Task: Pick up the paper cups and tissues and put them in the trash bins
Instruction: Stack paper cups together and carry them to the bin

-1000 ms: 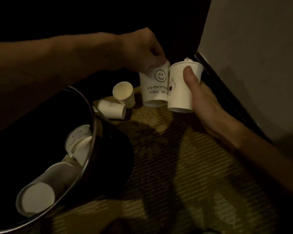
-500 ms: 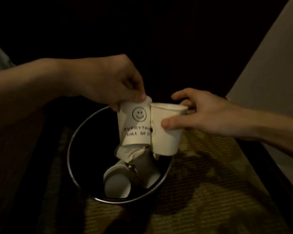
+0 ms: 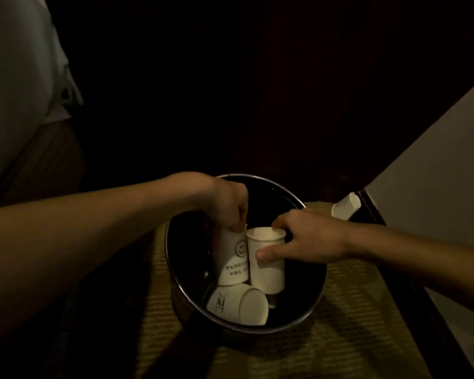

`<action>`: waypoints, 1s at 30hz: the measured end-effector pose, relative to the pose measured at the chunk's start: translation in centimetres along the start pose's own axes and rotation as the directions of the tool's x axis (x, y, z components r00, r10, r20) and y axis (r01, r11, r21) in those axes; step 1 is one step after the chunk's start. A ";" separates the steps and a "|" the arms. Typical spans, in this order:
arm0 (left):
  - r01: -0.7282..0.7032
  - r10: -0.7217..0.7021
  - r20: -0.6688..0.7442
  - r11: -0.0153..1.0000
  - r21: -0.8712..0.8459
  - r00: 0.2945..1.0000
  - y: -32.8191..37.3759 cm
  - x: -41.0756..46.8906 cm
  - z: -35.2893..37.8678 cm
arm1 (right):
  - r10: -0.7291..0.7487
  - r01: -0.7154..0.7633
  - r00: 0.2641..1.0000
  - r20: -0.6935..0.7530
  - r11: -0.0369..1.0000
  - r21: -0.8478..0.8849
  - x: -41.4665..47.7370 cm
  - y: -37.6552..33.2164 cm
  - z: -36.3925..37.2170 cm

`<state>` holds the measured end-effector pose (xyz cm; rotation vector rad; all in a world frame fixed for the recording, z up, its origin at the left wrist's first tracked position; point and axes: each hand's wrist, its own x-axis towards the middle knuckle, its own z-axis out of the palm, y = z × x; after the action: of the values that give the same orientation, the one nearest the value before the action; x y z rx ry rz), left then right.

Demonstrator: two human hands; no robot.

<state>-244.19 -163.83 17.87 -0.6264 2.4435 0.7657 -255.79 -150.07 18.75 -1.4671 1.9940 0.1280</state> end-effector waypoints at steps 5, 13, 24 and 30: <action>0.069 -0.043 0.169 0.986 -0.152 0.985 0.2 -0.4 -1.9 | 0.044 -0.044 0.999 0.000 0.988 -0.145 0.0 -1.3 -0.9; -0.026 0.025 -0.191 1.000 -0.005 0.981 3.6 1.3 -4.6 | -0.144 0.120 0.919 -0.367 0.989 -0.087 -0.7 1.6 -4.0; -0.024 0.069 -0.346 0.991 0.131 0.936 6.3 10.1 -4.9 | -0.115 0.144 0.889 -0.443 0.989 0.032 5.1 15.4 -3.4; 0.130 -0.111 -0.116 0.978 0.165 0.987 6.2 17.2 -5.0 | -0.052 0.167 0.918 -0.393 0.950 0.265 11.0 20.5 -0.1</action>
<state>-262.40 -167.09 13.95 -0.7571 2.5069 0.4773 -275.67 -151.52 6.85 -1.4844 2.1074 -0.5244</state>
